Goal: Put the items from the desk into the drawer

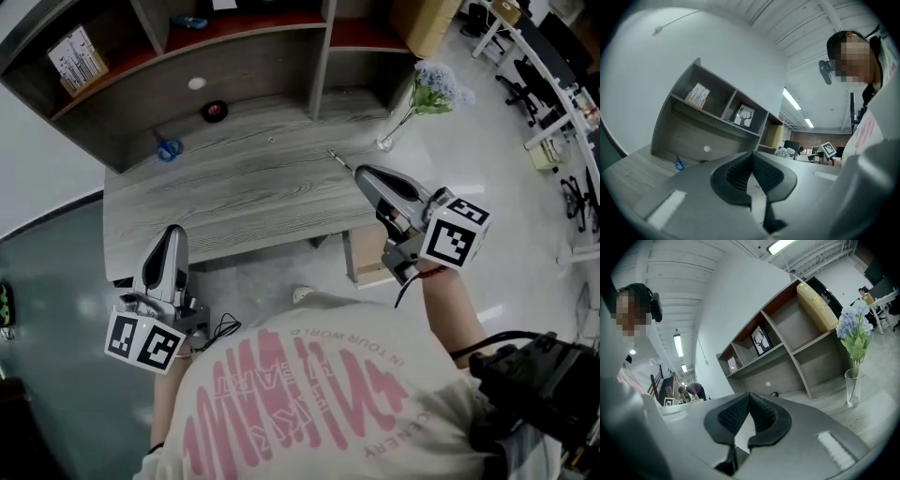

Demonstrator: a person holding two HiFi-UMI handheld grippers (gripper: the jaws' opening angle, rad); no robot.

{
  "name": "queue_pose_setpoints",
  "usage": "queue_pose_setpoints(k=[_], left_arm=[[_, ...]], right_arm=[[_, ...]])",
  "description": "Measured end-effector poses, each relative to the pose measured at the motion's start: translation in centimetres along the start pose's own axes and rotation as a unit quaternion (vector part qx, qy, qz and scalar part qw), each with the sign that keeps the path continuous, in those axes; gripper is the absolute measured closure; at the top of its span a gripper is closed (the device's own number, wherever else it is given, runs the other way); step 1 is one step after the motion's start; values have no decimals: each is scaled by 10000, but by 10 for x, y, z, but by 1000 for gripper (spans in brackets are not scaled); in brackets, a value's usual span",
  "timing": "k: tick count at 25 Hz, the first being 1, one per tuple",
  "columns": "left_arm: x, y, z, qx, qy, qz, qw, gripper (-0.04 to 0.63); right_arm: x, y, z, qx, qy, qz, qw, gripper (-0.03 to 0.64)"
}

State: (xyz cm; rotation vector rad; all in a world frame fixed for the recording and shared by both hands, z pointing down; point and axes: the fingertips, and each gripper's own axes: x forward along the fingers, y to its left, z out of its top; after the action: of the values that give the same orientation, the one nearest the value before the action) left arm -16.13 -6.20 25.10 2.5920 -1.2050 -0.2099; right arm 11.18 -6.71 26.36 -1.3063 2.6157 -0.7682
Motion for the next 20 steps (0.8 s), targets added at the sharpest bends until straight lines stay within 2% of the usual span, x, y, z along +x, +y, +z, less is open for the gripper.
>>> queue_pose_setpoints(k=[7, 14, 17, 20], left_arm=[[28, 7, -24, -53, 225, 331, 9992, 577], [51, 14, -57, -78, 769, 670, 9948, 577], [63, 17, -70, -80, 1026, 762, 9918, 577], [71, 20, -81, -86, 1304, 824, 9880, 577]], right_arm=[[20, -55, -5, 172, 177, 3, 9997, 614], [34, -113, -28, 712, 326, -128, 9969, 614], [38, -138, -40, 620, 544, -334, 9960, 614], [43, -162, -61, 289, 910, -602, 9936, 614]])
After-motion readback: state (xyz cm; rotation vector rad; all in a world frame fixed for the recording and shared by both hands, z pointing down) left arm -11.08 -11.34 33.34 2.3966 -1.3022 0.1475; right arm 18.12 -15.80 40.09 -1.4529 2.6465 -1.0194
